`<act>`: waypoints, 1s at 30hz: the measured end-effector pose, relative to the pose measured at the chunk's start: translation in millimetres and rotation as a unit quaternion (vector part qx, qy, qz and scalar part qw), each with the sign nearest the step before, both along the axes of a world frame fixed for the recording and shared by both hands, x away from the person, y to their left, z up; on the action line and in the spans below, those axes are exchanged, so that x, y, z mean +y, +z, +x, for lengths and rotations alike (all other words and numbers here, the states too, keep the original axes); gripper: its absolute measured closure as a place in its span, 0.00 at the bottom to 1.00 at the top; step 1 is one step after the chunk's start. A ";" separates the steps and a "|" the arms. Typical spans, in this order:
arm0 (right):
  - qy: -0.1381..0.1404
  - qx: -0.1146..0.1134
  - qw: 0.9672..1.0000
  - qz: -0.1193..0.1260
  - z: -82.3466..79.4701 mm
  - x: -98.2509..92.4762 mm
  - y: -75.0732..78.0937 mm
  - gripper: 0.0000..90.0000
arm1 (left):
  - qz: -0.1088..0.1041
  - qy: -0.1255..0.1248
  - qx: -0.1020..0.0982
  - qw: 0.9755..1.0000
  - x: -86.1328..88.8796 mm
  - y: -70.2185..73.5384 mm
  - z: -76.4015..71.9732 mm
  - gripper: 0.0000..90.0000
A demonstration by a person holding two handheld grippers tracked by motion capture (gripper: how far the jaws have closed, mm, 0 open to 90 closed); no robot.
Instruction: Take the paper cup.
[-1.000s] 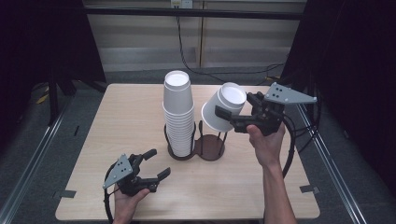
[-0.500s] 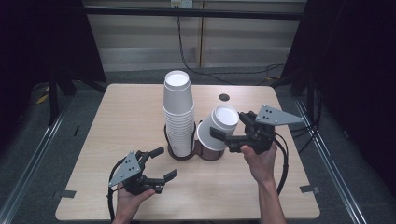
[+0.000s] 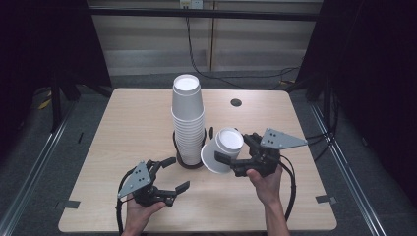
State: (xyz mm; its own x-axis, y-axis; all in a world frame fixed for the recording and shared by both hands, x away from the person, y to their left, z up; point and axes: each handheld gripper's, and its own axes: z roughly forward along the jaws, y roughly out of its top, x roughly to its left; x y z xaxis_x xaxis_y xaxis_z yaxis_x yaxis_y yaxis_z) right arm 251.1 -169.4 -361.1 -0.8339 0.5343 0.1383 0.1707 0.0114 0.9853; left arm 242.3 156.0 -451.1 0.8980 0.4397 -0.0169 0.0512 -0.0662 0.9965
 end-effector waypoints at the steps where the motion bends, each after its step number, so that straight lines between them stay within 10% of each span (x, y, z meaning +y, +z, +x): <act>1: 0.003 0.001 1.000 0.002 -0.1 0.5 -2.9 0.25 | -0.001 0.001 -0.002 1.000 -0.8 -0.2 -0.5 0.18; 30: 0.053 0.050 0.997 0.014 -5.4 35.3 -63.7 0.26 | 0.017 -0.051 0.001 0.999 -20.1 -9.2 -1.4 0.17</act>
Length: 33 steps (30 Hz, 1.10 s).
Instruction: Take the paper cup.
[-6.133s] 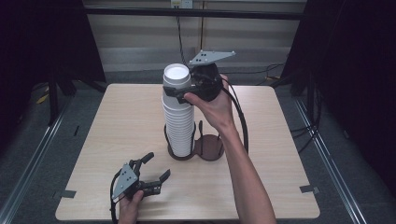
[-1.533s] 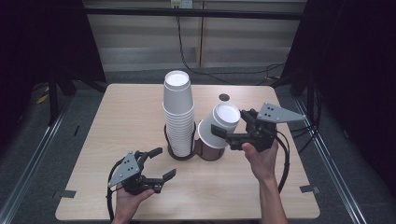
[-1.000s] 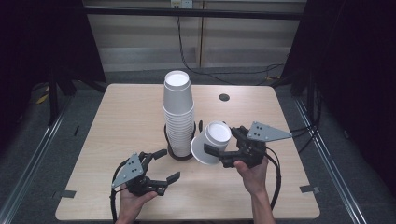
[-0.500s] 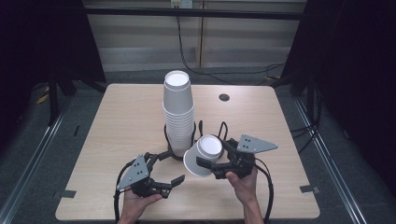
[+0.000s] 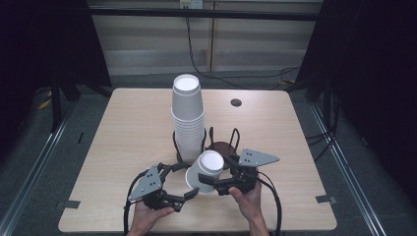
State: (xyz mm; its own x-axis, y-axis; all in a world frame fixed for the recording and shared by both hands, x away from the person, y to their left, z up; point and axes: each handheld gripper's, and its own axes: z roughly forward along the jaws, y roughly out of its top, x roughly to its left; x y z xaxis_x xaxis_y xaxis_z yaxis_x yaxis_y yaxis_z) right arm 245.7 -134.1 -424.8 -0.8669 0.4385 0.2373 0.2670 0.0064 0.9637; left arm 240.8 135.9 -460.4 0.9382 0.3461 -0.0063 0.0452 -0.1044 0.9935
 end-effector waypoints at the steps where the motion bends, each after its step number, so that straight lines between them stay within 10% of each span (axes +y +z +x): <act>1: 0.001 0.002 1.000 0.001 0.2 1.3 -1.1 0.26 | 0.000 -0.003 0.002 1.000 -1.0 -0.9 0.3 0.17; 33: 0.017 -0.003 1.000 -0.003 2.7 28.9 -9.6 0.25 | 0.024 0.004 0.019 1.000 -16.6 -8.2 8.6 0.13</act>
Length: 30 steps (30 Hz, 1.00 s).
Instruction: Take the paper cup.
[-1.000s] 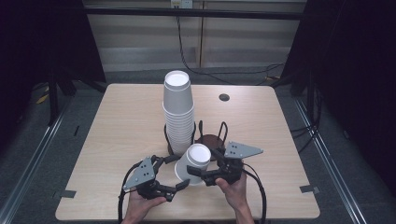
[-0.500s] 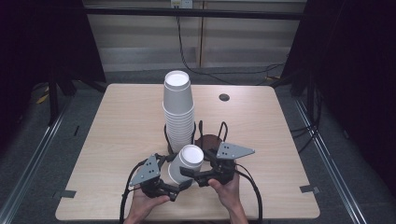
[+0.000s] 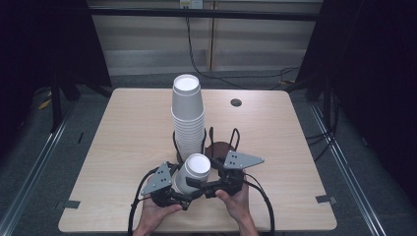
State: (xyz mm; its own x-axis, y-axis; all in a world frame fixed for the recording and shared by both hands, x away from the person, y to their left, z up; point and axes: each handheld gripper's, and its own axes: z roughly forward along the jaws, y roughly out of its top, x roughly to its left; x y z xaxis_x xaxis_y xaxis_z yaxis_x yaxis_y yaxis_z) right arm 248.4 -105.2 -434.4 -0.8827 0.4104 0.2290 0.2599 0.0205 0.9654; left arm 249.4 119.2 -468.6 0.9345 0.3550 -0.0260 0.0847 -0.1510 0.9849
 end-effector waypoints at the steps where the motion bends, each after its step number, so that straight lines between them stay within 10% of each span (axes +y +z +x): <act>1: 0.000 0.001 1.000 0.001 0.0 0.0 -0.1 0.25 | 0.002 0.000 0.002 1.000 0.2 0.1 0.2 0.14; 30: -0.016 0.015 1.000 -0.006 -2.6 -23.8 -9.7 0.15 | 0.058 -0.011 0.021 0.998 14.8 8.9 9.7 0.18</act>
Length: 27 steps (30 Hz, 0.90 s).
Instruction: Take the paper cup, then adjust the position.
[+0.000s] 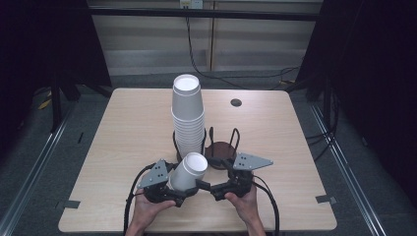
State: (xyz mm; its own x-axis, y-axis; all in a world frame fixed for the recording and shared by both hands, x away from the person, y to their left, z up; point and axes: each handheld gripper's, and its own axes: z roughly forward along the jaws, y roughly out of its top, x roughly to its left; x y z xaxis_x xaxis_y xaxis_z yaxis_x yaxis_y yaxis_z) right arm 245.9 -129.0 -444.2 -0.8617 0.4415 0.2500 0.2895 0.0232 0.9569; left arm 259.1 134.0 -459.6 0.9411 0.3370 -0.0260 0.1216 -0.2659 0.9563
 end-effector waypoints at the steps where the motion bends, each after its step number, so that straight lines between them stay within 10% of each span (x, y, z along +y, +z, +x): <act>1: -0.003 -0.002 1.000 -0.003 -0.3 -1.0 -0.8 0.15 | 0.002 0.002 -0.001 1.000 0.9 0.4 0.6 0.18; 12: 0.013 0.010 0.999 -0.049 -5.8 -13.0 -3.2 0.15 | 0.047 0.005 0.008 0.999 2.7 1.1 3.5 0.18; 27: 0.037 0.028 0.989 -0.138 -6.2 -13.6 2.5 0.15 | 0.135 -0.022 -0.004 0.991 -1.0 11.6 6.6 0.17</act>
